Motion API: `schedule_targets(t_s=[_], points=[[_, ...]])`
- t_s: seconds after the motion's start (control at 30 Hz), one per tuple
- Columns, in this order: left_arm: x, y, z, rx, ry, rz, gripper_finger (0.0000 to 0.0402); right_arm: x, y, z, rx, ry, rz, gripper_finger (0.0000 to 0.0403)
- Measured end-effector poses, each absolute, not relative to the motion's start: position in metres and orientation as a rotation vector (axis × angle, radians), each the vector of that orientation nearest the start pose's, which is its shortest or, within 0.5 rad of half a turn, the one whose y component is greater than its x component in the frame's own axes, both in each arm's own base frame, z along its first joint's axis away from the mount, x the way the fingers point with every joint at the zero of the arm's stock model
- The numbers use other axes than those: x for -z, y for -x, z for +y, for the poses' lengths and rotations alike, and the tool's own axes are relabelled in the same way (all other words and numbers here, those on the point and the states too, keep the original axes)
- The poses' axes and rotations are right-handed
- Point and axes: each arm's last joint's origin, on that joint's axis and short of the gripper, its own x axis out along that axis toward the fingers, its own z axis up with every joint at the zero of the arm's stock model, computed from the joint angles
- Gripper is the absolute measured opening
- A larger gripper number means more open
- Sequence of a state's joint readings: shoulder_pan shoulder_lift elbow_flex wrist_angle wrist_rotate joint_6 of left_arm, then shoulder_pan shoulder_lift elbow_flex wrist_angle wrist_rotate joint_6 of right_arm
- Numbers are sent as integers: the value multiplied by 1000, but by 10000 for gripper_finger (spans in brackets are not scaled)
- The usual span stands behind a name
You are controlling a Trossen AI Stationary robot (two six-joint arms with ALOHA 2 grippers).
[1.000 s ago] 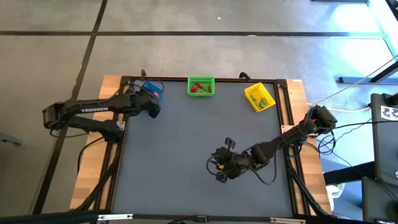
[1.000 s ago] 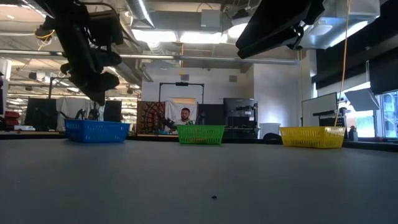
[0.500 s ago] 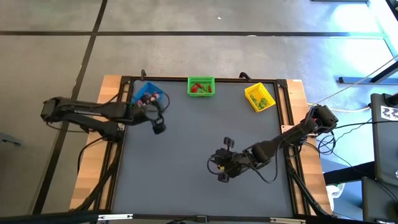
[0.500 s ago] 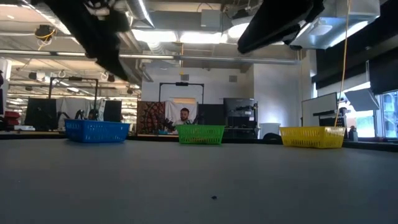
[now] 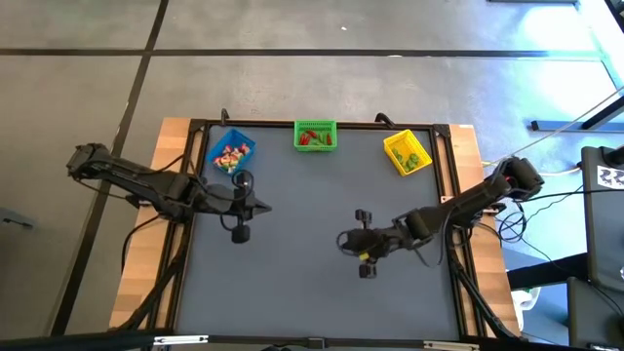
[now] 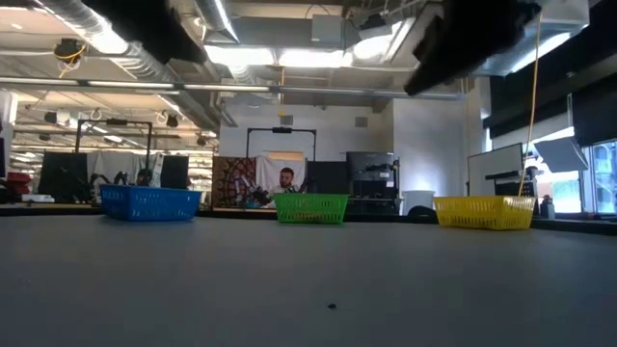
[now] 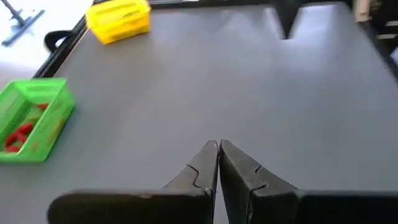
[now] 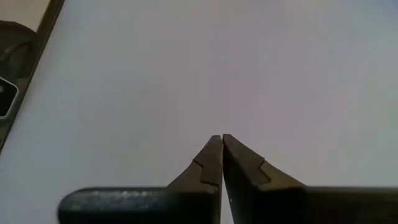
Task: Sort produce into baskets
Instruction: Return to Home Position
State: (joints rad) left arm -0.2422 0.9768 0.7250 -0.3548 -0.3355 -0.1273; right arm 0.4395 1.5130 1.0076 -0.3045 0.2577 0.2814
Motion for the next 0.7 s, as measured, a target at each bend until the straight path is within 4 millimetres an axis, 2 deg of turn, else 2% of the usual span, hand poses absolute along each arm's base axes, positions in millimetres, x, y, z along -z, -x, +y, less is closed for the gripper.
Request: schedule_targets(t_s=[0.13, 0.33, 0.47, 0.6, 0.7], points=[[-264, -198, -48, -82, -81, 574, 12, -222, -270, 108, -99, -55, 703, 4], [-265, -198, -53, -74, -111, 560, 13, -207, -235, 77, -92, -133, 552, 10], [-263, -197, -51, -67, -234, 589, 13, -200, -209, 62, -75, -170, 480, 11], [-263, -198, -52, -95, -128, 572, 13, -200, -187, 55, -55, -188, 393, 11], [-264, -199, -51, -99, -113, 564, 13, -202, -175, 50, -54, -196, 337, 11]])
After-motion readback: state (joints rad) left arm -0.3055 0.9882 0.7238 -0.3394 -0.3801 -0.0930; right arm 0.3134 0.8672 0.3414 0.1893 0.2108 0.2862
